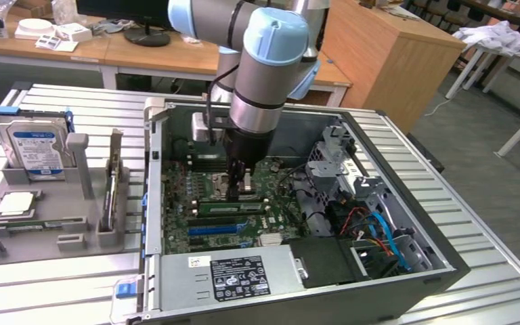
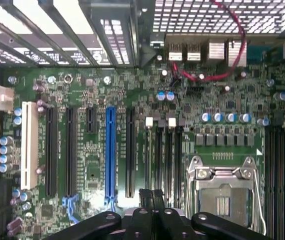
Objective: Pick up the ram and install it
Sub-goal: 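Press down the ram until it locks into place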
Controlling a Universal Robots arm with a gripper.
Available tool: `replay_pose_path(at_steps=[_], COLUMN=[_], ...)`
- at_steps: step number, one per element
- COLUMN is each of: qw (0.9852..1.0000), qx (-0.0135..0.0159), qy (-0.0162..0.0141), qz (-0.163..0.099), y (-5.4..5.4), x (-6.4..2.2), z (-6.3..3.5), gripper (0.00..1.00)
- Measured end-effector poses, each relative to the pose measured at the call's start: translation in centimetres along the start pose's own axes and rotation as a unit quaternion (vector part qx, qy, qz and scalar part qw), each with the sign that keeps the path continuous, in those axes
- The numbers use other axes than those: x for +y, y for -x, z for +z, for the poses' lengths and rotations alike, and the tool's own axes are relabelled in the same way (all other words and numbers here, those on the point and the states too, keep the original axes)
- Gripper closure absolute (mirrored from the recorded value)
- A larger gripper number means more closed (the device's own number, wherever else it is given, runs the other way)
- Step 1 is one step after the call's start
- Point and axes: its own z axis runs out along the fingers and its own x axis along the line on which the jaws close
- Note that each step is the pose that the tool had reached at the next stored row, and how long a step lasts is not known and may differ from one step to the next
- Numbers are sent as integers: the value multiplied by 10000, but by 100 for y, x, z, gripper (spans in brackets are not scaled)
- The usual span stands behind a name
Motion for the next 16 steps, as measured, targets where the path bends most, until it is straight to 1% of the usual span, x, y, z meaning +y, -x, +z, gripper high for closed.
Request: replay_pose_path(at_steps=[12,16], qw=[10000,10000], qx=[0,0], qy=[-2,-2], qz=[0,0], y=[2,2], x=[155,164], z=[4,5], gripper=[89,89])
